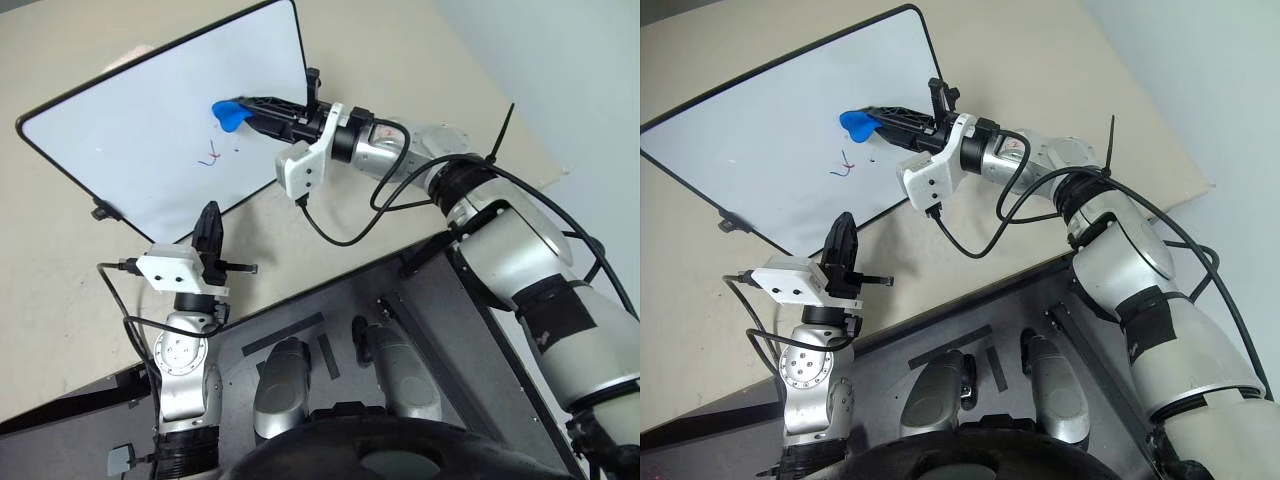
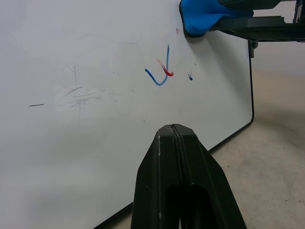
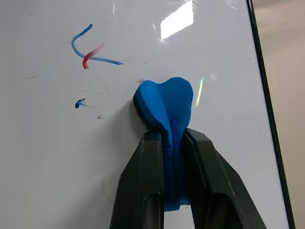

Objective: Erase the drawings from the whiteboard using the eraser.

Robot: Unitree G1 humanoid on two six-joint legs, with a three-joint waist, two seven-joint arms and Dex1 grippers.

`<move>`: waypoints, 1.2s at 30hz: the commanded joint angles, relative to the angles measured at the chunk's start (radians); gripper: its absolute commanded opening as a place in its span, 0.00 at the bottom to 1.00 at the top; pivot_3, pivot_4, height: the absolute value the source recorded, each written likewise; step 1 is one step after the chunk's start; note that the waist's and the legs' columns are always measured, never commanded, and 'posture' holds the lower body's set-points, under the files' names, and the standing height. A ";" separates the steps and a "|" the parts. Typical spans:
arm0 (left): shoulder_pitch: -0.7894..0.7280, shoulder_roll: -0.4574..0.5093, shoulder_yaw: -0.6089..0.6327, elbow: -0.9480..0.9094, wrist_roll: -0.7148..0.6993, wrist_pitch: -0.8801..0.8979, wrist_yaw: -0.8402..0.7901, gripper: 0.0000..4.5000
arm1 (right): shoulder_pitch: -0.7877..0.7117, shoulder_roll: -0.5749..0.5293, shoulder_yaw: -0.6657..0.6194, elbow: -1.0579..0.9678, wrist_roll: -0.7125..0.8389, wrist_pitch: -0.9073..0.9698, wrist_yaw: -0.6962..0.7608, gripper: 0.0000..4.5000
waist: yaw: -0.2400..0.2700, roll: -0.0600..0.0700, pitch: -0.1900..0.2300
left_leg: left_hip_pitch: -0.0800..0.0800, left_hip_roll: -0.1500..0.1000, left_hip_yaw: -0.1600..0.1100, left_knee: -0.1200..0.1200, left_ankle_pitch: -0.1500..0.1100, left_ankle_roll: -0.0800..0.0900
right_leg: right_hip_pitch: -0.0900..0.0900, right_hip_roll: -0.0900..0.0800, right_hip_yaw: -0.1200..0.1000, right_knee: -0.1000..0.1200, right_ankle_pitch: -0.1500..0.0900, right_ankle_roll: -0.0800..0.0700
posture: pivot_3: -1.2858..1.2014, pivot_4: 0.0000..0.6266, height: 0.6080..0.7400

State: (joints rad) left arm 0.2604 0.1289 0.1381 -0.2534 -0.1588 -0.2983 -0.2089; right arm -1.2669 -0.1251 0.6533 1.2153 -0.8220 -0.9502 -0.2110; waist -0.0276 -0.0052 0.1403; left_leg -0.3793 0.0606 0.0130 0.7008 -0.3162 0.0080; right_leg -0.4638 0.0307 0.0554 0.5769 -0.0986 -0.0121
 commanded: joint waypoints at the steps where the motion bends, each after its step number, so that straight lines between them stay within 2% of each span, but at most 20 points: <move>1: -0.001 -0.004 -0.002 -0.009 0.004 -0.018 0.003 0.00 | 0.038 0.021 0.035 0.021 -0.020 0.023 0.027 0.09 | 0.000 0.000 0.000 | 0.000 0.000 0.000 0.000 0.000 0.000 | 0.000 0.000 0.000 0.000 0.000 0.000 | 0.52 0.24 1.00; 9: -0.002 -0.003 0.000 -0.009 0.005 -0.019 0.005 0.00 | 0.053 0.021 0.046 0.021 -0.026 0.038 0.023 0.09 | 0.001 0.000 0.000 | -0.002 0.000 0.000 0.001 0.000 0.000 | -0.001 0.000 0.000 0.000 0.001 0.000 | 0.52 0.24 1.00; 18: -0.011 -0.001 -0.001 -0.005 0.003 -0.016 0.001 0.00 | -0.046 -0.006 0.005 -0.030 -0.016 0.036 -0.106 0.09 | -0.001 0.000 0.000 | -0.003 0.000 0.000 0.001 0.000 0.000 | -0.002 0.000 0.000 0.000 0.001 0.000 | 0.52 0.24 1.00; 32: -0.016 -0.002 -0.001 0.004 0.004 -0.025 -0.001 0.00 | 0.051 0.027 0.061 -0.016 -0.026 -0.012 0.010 0.09 | 0.000 0.000 0.000 | -0.003 0.001 0.000 0.001 0.000 0.000 | -0.002 0.000 -0.001 -0.001 0.002 0.000 | 0.52 0.24 1.00; 36: -0.011 0.000 0.002 0.002 0.003 -0.026 -0.002 0.00 | 0.012 0.024 0.041 -0.033 -0.027 0.018 -0.042 0.09 | 0.000 0.000 0.000 | -0.003 0.001 0.000 0.001 0.000 0.000 | -0.002 0.000 -0.001 -0.001 0.002 0.000 | 0.52 0.24 1.00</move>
State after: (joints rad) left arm 0.2440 0.1288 0.1381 -0.2357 -0.1577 -0.3019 -0.2116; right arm -1.2037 -0.1004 0.7207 1.2131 -0.8624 -0.9443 -0.2158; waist -0.0272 -0.0054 0.1402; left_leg -0.3828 0.0615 0.0132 0.7018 -0.3161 0.0081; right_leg -0.4663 0.0310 0.0541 0.5761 -0.0971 -0.0122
